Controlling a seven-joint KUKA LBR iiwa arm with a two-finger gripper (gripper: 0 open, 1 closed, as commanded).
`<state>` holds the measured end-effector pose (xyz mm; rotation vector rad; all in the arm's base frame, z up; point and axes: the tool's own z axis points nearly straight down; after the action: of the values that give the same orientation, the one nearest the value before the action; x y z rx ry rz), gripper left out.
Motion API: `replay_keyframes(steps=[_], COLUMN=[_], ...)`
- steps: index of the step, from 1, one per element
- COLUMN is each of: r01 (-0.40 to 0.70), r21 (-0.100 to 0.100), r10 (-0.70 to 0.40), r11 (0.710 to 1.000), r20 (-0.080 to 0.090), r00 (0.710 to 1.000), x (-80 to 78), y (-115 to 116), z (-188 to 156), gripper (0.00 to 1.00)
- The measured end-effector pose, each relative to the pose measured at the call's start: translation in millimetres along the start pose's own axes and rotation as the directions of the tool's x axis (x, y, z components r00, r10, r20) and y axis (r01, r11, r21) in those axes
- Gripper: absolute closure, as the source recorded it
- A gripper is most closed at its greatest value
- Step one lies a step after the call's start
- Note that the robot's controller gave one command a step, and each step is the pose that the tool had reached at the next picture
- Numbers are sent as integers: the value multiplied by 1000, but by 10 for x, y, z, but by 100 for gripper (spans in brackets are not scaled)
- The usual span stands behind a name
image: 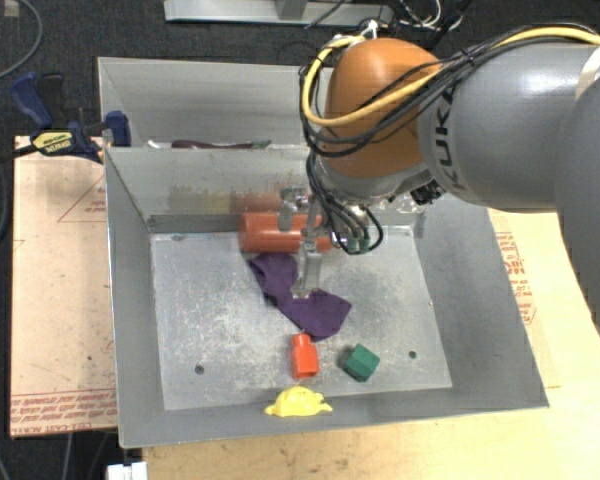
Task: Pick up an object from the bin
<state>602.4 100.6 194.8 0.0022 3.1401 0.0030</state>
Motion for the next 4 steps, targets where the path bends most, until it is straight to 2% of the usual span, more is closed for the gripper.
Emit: replay_keyframes(steps=[1,2,3,4], r01=[0,61,-279,-279], r21=[0,0,-1,-1], r10=[0,-61,279,279], r11=[1000,998,960,960], r20=[0,8,0,0], r00=[1000,998,960,960], x=[0,35,465,465], y=[0,-9,-252,-252], z=[0,286,1249,1248], gripper=[0,0,100,100])
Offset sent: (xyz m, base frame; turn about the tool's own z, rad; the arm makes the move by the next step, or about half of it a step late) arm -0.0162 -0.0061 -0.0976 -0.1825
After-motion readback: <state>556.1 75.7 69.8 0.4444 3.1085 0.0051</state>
